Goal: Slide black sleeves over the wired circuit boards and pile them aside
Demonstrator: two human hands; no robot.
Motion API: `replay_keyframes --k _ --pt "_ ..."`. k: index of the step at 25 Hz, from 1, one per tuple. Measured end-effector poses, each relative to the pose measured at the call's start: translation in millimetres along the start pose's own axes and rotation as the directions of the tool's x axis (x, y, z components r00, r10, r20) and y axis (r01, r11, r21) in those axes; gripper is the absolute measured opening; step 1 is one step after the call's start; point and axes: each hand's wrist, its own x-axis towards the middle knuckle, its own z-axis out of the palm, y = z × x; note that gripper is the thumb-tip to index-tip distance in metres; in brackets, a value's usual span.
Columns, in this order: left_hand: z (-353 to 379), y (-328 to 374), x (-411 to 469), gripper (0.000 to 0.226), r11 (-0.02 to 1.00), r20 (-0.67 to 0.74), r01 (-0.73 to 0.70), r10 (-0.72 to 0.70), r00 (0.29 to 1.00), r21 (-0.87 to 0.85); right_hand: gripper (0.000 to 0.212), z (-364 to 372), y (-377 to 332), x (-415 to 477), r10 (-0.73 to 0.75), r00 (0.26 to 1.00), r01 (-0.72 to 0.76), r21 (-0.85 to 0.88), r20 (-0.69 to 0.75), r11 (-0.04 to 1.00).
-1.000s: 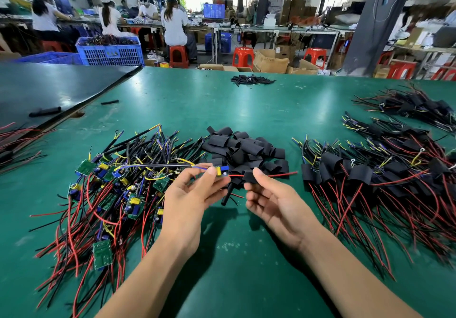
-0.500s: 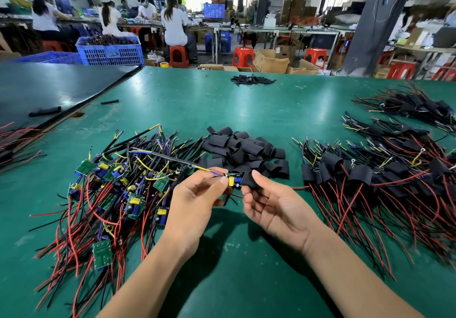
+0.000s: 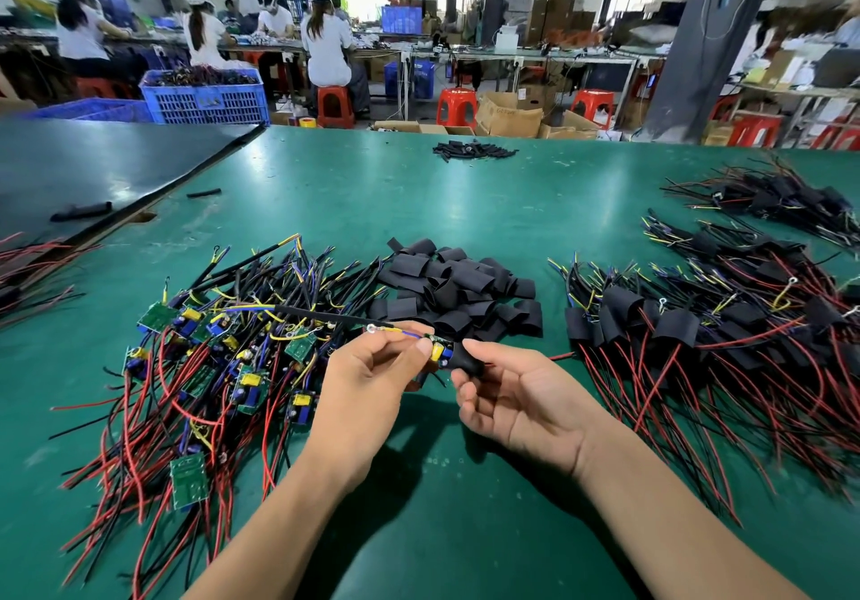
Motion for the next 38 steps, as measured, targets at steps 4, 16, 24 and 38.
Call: replay_keyframes --k 4,16,24,38 --pt "-1.0 0.6 -0.2 0.007 0.999 0.046 -0.02 0.018 0.999 0.04 0.021 -1.7 -1.4 -1.0 0.027 0.999 -0.025 -0.049 0.032 0.999" --pt "5.6 3.9 -0.7 0.005 0.945 0.06 0.238 -0.231 0.971 -0.223 0.023 0.0 10.9 9.8 -0.374 0.927 0.35 -0.278 -0.037 0.895" --pt "-1.1 7.9 5.3 0.035 0.846 0.125 0.384 -0.365 0.923 -0.37 0.031 -3.8 11.7 9.1 -0.538 0.829 0.559 -0.186 0.153 0.808" --pt "1.1 1.4 6.1 0.037 0.903 0.057 0.34 -0.337 0.94 -0.265 0.038 -1.2 17.6 10.3 -0.629 0.769 0.626 -0.329 0.113 0.707"
